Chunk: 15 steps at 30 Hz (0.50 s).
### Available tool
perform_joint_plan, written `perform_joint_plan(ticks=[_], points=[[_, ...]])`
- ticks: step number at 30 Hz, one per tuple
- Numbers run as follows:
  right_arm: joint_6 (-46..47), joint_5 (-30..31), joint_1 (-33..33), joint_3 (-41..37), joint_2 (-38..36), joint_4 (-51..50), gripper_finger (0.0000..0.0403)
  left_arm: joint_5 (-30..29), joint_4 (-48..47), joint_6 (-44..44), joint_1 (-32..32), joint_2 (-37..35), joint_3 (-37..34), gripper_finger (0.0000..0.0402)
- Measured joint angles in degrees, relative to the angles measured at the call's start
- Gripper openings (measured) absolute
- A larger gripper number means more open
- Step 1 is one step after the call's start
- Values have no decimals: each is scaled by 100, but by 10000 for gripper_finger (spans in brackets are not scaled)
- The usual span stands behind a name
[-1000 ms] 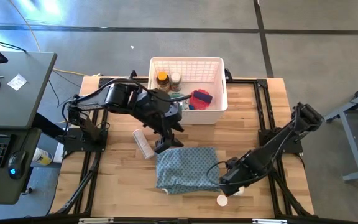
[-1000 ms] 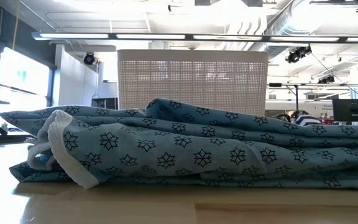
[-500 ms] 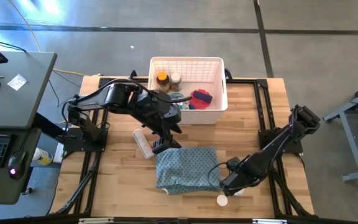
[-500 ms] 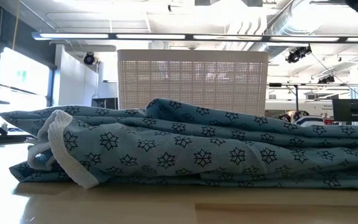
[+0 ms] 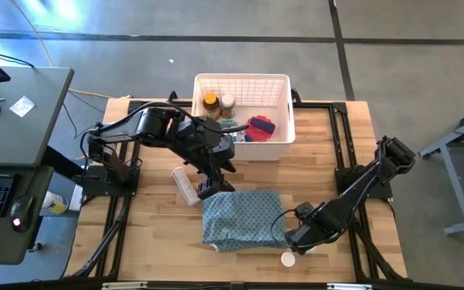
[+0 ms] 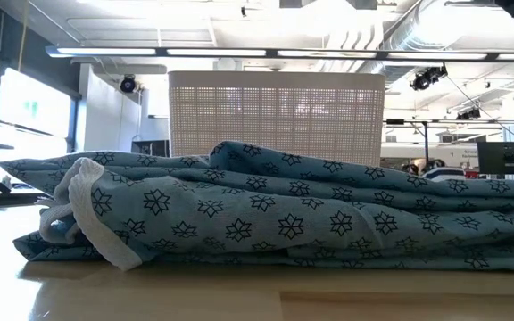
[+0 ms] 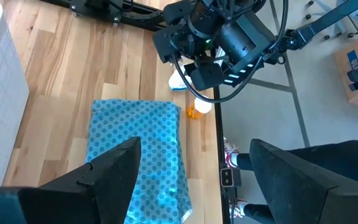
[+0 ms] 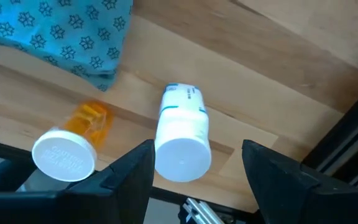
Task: Pick & place medical supplies in basket/bin
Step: Put the white pill bottle into the white bin
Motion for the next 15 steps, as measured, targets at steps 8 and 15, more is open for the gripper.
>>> perform_joint_plan(ticks=[8, 15], points=[[80, 39, 67, 0, 0, 9, 232, -12, 0, 154, 0, 0, 0, 335], [76, 115, 66, -7, 138, 67, 232, -15, -51, 256, 0, 2, 0, 335]])
